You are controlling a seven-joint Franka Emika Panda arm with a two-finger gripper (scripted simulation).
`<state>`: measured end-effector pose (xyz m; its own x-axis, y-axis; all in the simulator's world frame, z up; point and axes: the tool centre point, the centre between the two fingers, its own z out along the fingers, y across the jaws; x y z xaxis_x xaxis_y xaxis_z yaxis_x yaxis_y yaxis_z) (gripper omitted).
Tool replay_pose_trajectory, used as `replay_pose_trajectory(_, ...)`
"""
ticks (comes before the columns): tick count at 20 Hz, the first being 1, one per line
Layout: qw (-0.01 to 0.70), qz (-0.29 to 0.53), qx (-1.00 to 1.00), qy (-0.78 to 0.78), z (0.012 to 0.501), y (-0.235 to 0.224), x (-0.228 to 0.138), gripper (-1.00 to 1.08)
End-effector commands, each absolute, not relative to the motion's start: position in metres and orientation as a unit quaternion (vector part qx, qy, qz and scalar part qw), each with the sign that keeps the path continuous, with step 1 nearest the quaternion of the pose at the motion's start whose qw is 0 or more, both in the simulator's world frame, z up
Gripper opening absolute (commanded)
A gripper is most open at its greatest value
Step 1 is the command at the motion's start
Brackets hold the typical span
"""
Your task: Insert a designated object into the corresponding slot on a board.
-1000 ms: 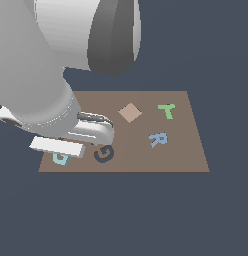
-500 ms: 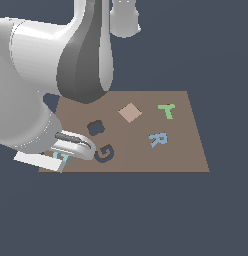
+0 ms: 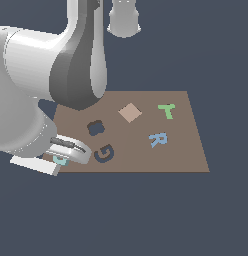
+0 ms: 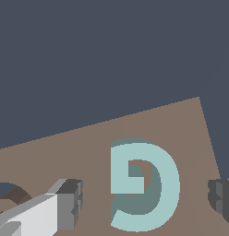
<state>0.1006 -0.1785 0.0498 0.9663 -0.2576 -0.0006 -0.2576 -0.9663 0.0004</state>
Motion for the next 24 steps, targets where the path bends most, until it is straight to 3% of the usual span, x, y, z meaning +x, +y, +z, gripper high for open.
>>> replay_pose_trajectory(1, 0.0, 0.0, 0.992, -0.13, 0.048, -0.178, 0.101, 1.0)
replay_pose_trajectory(9, 0.0, 0.0, 0.991, -0.13, 0.03, -0.179, 0.101, 1.0)
replay_pose_trajectory(10, 0.0, 0.0, 0.991, -0.13, 0.03, -0.179, 0.101, -1.0)
replay_pose_trajectory(24, 0.0, 0.0, 0.992, -0.127, 0.03, -0.178, 0.102, -1.0)
